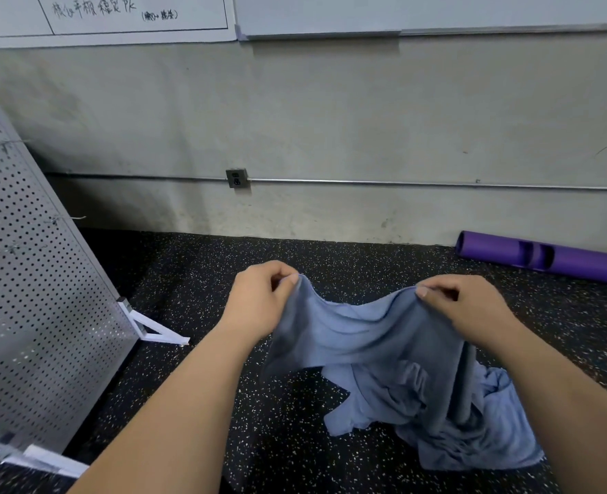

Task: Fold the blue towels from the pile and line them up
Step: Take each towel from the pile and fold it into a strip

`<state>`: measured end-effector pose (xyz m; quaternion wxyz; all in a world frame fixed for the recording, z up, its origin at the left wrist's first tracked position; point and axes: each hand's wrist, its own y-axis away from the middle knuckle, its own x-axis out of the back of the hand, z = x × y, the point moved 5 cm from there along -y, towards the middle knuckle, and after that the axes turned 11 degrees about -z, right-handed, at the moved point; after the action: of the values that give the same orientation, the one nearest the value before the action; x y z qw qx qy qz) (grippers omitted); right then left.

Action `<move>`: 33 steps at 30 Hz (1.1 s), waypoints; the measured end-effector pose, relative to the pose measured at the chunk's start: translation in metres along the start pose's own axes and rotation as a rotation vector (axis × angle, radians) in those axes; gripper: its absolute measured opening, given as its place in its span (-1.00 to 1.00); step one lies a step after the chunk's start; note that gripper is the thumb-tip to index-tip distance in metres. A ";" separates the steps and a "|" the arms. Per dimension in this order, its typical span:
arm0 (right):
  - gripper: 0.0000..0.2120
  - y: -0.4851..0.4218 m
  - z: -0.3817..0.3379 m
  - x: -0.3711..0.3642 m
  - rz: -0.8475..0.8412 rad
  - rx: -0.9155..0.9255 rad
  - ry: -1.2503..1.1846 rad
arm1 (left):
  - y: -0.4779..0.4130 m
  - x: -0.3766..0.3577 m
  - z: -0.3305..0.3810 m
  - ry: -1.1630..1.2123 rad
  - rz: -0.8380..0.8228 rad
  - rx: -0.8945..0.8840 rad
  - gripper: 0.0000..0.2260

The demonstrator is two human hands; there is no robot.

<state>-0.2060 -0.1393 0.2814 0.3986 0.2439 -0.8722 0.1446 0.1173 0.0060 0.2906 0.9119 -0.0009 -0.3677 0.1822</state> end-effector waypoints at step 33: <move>-0.91 0.008 -0.030 0.000 -0.015 0.144 -0.065 | 0.003 -0.032 0.028 -0.100 -0.001 0.048 -0.94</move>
<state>-0.1921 -0.1191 0.3000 0.3528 0.2830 -0.8701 0.1960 0.0765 -0.0050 0.2894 0.8923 0.0301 -0.4083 0.1901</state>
